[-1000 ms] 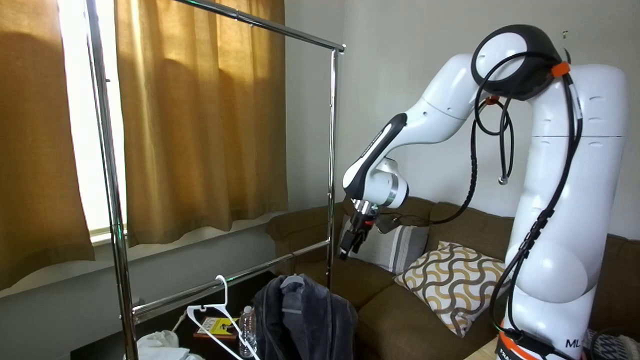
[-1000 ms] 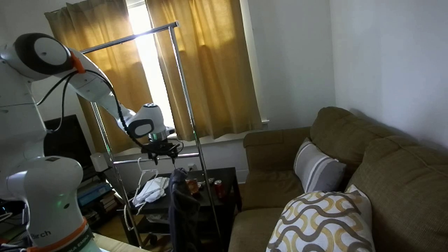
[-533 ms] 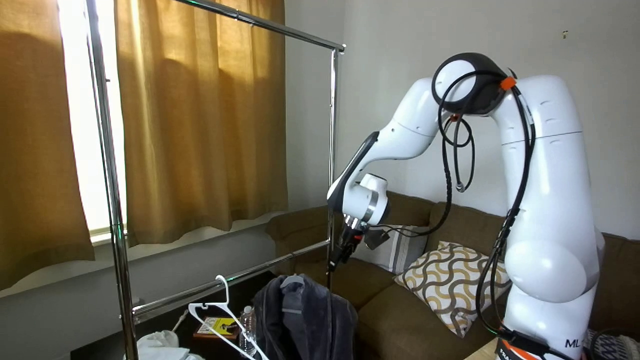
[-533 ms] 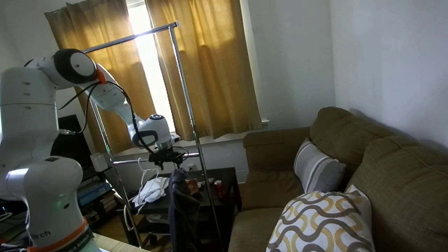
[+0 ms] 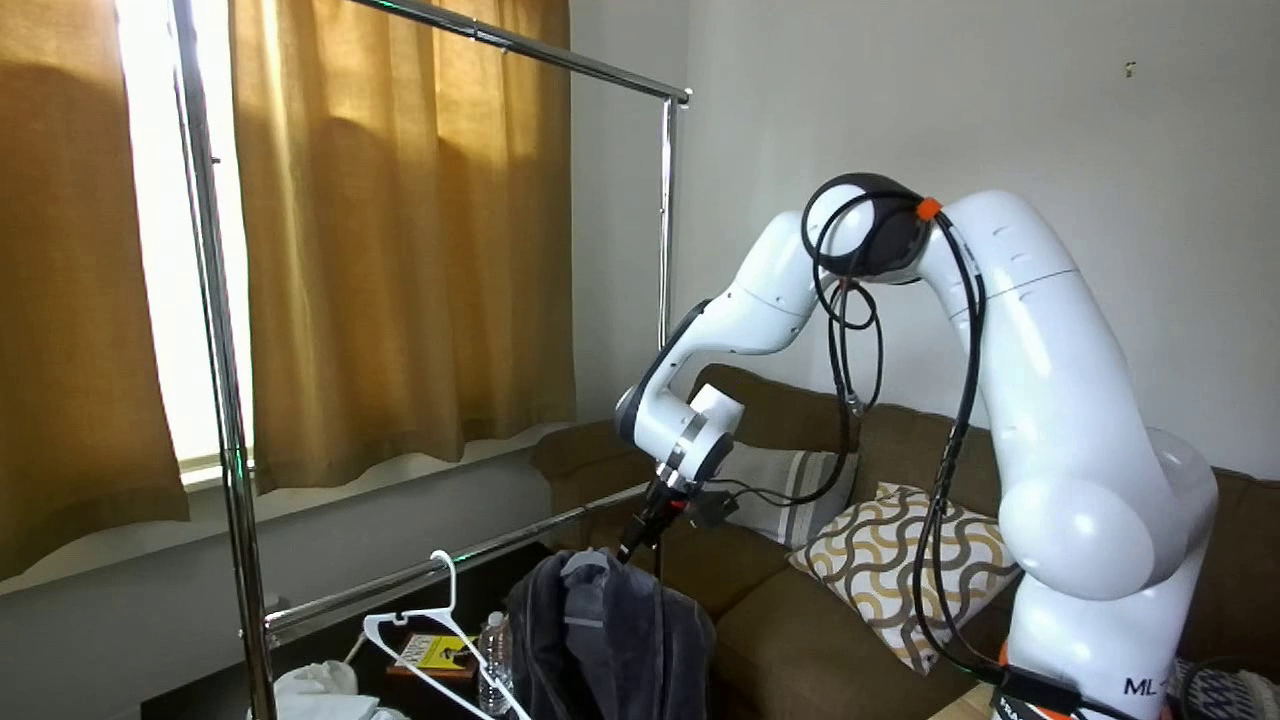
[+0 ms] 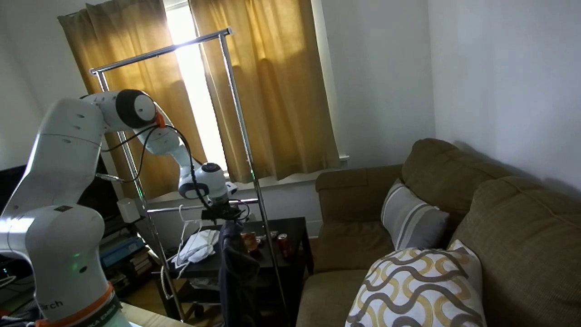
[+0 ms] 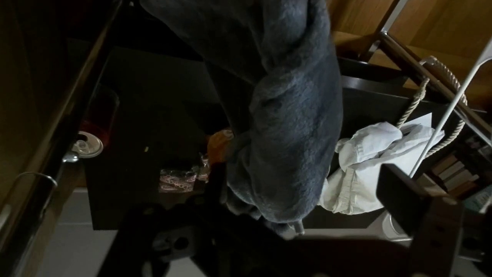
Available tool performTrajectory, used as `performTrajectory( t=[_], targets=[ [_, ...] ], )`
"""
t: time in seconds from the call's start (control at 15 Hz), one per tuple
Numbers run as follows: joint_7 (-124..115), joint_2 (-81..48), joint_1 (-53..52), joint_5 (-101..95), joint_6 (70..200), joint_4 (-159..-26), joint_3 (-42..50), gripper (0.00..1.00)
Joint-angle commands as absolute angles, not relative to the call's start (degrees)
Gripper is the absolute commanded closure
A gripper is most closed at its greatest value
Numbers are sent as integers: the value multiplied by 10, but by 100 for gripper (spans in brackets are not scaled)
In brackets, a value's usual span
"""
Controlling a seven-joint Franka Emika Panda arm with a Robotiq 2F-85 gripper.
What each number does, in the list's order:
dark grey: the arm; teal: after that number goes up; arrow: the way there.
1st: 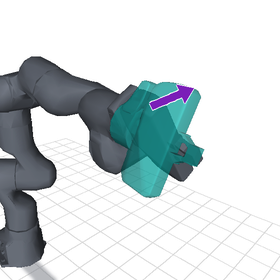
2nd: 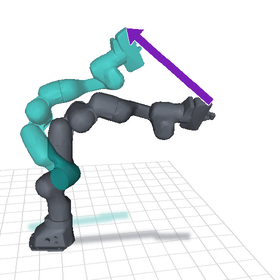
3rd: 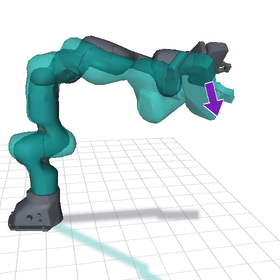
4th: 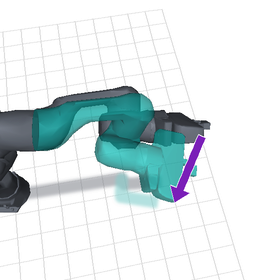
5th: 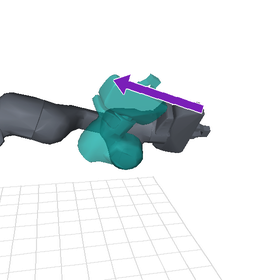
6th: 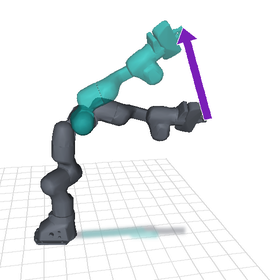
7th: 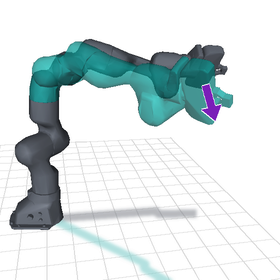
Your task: Move the hanger with the rob to the top rod
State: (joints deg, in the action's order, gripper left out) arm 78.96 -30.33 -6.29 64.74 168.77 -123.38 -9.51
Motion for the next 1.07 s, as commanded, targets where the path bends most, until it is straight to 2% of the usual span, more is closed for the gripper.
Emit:
performTrajectory(
  t=[0.0,0.4,0.47,0.53,0.6,0.67,0.87,1.0],
  targets=[
    [864,-386,-33,704,1713,-1161,-134,0],
    [925,-474,-16,730,1719,-1067,-157,0],
    [931,-484,-14,731,1719,-1055,-159,8],
    [932,-491,-13,729,1715,-1045,-162,26],
    [932,-497,-11,728,1710,-1037,-165,32],
    [931,-500,-10,727,1707,-1031,-168,32],
    [930,-497,-8,722,1700,-1028,-176,57],
    [934,-485,-4,723,1699,-1036,-184,69]
  ],
)
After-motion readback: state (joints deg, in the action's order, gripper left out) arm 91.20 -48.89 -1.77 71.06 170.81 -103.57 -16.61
